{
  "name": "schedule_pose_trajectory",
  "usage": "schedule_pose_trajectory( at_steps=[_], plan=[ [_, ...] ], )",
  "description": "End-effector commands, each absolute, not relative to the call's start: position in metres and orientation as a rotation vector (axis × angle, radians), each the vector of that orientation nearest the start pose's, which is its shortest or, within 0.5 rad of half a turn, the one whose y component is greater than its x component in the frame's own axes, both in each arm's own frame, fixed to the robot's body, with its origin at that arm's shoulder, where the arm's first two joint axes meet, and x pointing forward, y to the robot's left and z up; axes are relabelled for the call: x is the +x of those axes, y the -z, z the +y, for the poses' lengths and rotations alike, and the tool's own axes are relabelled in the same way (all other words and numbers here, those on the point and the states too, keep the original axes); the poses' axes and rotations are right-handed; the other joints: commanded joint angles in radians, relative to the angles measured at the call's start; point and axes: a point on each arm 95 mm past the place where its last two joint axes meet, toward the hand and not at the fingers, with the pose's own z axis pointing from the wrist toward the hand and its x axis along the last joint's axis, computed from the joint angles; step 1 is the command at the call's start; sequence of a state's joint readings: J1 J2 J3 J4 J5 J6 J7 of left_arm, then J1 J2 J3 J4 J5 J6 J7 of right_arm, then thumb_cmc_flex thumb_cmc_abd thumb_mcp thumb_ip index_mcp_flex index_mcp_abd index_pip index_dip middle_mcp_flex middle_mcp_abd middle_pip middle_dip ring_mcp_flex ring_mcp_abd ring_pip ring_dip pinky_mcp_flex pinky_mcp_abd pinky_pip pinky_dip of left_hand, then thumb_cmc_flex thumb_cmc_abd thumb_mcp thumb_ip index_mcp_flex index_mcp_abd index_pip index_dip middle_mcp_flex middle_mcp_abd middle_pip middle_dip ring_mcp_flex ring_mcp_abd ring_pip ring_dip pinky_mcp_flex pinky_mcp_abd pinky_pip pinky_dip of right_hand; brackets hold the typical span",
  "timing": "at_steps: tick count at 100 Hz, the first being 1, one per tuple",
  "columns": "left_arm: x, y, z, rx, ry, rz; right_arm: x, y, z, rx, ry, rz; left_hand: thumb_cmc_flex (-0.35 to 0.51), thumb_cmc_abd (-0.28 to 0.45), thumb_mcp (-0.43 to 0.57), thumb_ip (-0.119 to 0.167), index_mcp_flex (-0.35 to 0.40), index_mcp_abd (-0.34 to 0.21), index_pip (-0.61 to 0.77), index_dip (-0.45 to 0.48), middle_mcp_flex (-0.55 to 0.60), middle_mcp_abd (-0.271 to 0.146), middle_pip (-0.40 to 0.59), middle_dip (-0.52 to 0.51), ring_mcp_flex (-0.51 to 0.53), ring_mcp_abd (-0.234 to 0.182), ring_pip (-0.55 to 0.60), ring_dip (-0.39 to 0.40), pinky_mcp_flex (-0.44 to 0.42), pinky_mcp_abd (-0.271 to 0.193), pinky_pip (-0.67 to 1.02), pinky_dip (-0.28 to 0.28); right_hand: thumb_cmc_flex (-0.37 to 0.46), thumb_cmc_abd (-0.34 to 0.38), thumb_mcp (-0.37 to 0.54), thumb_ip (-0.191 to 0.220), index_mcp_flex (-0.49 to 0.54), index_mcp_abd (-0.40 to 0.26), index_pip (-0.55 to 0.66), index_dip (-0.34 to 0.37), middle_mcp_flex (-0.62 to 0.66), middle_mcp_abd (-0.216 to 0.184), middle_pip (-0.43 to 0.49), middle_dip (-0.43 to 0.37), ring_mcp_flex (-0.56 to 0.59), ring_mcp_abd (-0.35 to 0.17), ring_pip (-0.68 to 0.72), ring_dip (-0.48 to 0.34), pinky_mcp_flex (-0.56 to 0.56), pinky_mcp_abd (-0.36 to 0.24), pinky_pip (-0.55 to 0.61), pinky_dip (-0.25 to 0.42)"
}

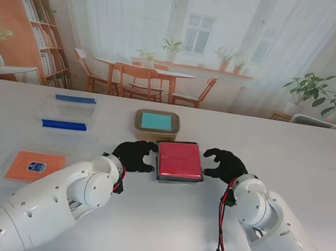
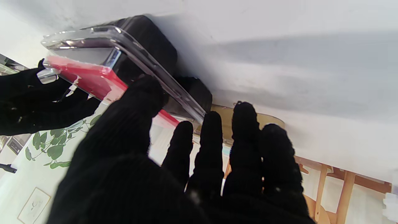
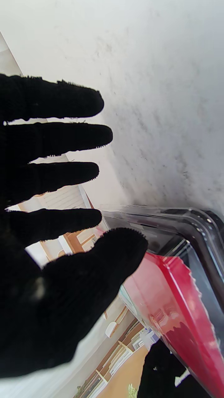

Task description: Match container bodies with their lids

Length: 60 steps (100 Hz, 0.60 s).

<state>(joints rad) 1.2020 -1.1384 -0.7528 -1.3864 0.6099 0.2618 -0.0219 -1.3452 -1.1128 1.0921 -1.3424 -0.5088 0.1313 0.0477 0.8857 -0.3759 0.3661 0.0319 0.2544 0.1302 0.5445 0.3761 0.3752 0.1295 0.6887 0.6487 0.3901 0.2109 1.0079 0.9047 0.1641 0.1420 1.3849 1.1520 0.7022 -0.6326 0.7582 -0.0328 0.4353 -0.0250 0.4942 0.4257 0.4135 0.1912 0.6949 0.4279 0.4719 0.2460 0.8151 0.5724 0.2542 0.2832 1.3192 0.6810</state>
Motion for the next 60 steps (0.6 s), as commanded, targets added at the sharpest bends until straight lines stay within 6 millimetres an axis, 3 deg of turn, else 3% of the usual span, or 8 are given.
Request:
schedule_pose_trajectory(
  at_steps=[1,60],
  plan=[
    [0.445,0.351,-0.097,-1.528,1.458,1.603,0.458,0.356,-0.012,-2.415,1.999,-1.784,0.023,-0.027,0.031,-0.034,-0.025,-0.004,-0.02,-0.019,-0.038,-0.026,-0.016,-0.015,-0.032,-0.012,-0.023,-0.009,-0.02,-0.046,-0.007,0.016,0.006,-0.039,0.025,-0.012,0.015,-0.001,0.007,0.016,0.007,0.0,0.007,0.011,0.016,-0.008,0.023,0.011,0.0,-0.022,0.038,0.015],
    [0.459,0.352,-0.104,-1.57,1.49,1.586,0.471,0.358,-0.006,-2.411,1.948,-1.796,0.017,0.007,0.019,-0.034,-0.02,-0.011,-0.019,-0.027,-0.048,-0.028,-0.02,-0.029,-0.039,-0.008,-0.019,-0.008,-0.033,-0.053,-0.013,0.022,0.033,-0.03,0.034,-0.011,0.026,-0.005,0.009,0.017,0.013,-0.005,0.009,0.01,0.015,-0.007,0.025,0.008,-0.002,-0.022,0.04,0.011]
  ],
)
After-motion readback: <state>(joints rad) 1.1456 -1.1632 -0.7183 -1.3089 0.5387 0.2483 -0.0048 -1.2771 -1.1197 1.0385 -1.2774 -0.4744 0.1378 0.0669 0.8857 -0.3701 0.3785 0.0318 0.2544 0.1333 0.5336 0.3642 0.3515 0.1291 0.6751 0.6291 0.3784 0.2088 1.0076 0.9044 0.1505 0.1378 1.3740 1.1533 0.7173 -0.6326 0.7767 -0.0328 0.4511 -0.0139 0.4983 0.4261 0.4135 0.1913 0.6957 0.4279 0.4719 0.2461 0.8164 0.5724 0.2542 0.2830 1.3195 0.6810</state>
